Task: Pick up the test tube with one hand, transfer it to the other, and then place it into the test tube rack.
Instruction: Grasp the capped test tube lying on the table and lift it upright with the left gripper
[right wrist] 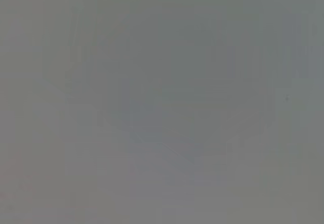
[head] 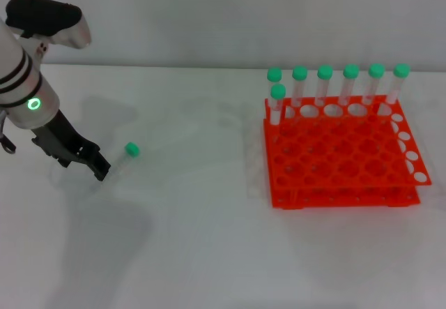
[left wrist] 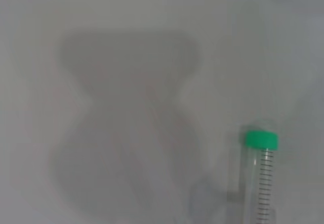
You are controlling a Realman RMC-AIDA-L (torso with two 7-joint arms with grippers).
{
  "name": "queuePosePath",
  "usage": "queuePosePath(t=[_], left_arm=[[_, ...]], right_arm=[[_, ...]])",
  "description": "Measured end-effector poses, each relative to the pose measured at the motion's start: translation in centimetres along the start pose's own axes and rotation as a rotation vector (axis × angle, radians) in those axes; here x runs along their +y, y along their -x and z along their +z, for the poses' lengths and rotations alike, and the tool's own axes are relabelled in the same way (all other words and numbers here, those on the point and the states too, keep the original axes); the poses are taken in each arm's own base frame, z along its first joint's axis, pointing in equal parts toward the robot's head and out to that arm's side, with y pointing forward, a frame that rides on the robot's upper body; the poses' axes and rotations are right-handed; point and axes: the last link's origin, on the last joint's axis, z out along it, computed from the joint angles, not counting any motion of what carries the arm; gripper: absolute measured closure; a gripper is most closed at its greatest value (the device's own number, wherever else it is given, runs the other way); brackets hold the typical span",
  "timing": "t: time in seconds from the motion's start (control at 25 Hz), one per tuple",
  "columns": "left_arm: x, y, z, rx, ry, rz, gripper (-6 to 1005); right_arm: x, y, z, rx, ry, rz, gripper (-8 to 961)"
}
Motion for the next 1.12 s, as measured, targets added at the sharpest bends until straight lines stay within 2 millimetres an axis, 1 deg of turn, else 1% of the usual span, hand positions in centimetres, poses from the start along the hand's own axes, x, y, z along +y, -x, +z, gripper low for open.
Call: queuePosePath(t=[0.12,0.4,0.76,1.12], left_arm=[[0.3,-0.3,0.2,0.009,-0.010,0.007,233],[1.6,-0.7,0.8,-0.007,0.006,0.061,234],[1.7,-0.7,0.9,-0.028,-0.024,0.081,236],[2.6,-0.7,1.6,-0.044,-0.026,0.112,237]], right_arm=[[-0.1,0.0,0.0,0.000,-0.001,-0.001,84],[-0.1,0.1,0.1,-0.003,0.000,-0.002,84],[-0.1,0.2,0.1,-0.007,-0.001,-0.004,84],[-0.1,0.2,0.1,-0.007,-0.001,-0.005,83]])
